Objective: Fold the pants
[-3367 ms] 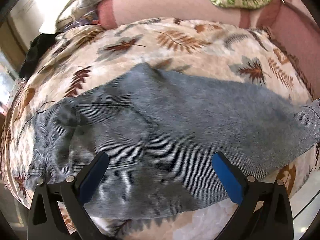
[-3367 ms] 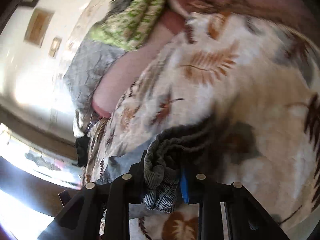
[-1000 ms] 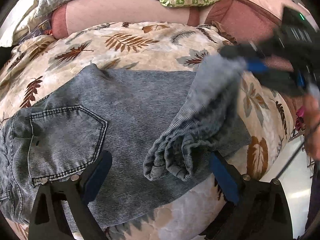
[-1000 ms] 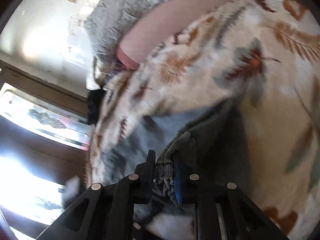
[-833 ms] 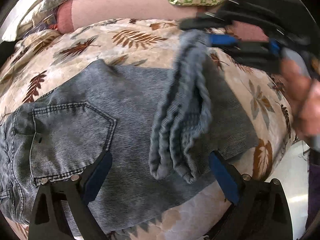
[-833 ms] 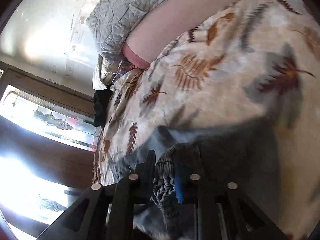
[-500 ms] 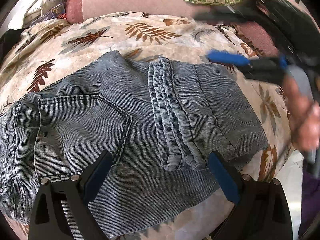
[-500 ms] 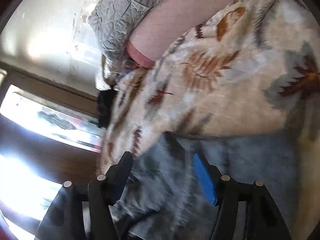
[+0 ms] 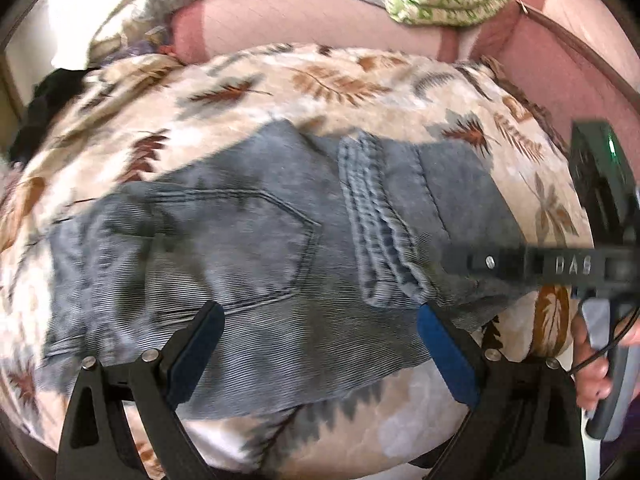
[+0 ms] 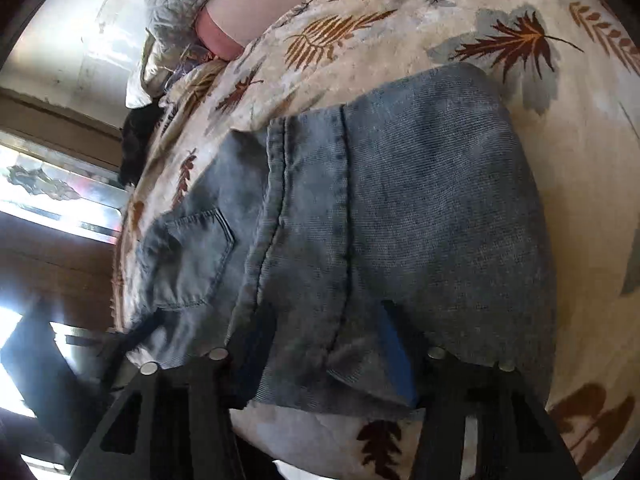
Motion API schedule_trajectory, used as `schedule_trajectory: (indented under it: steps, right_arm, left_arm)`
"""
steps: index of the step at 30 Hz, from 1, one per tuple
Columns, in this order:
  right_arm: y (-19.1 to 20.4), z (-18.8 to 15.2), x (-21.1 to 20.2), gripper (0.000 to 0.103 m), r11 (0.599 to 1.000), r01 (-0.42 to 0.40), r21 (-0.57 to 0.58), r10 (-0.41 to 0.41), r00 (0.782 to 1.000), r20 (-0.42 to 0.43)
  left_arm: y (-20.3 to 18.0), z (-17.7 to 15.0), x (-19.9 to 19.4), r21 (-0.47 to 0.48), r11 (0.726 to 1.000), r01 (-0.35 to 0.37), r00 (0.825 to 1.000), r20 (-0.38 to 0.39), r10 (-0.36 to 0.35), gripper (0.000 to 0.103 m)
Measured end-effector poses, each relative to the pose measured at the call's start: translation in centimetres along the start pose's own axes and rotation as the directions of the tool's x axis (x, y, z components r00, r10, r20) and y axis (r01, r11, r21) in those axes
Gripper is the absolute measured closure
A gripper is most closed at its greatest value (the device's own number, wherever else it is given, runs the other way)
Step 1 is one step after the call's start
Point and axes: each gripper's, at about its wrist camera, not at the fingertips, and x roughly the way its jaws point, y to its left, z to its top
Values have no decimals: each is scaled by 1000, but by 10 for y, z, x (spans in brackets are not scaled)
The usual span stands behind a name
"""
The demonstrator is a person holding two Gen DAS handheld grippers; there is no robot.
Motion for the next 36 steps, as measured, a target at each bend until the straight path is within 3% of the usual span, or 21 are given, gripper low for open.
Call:
schedule_trajectory:
  steps: [7, 10, 14, 17, 21, 25, 36]
  right_arm:
    - [3, -28, -6, 48, 999, -29, 20, 29, 999, 22]
    - [-1, -37, -9, 47, 999, -51, 8, 50, 998, 42]
    - [4, -37, -14, 48, 999, -11, -35, 12, 1000, 20]
    - [0, -36, -21, 48, 999, -44, -27, 45, 998, 52]
    - [2, -45, -60, 46, 983, -140, -121, 161, 968, 190]
    - [-6, -59, -95, 46, 976, -132, -174, 180, 938, 295]
    - [-70, -65, -147, 46, 980, -192, -46, 194, 892, 409]
  left_arm:
    - [25, -1, -16, -53, 990, -133, 991, 12, 134, 6]
    - [28, -3, -20, -51, 985, -166, 986, 1, 166, 6]
    - [21, -3, -19, -46, 980, -195, 981, -12, 195, 6]
    - [13, -2, -14, -52, 976, -213, 977, -42, 211, 6]
    - [-8, 4, -10, -7, 973, -233, 971, -65, 232, 6]
    - [-34, 19, -19, 38, 967, -253, 967, -24, 254, 6]
    - [-103, 40, -15, 154, 959, -239, 971, 11, 241, 6]
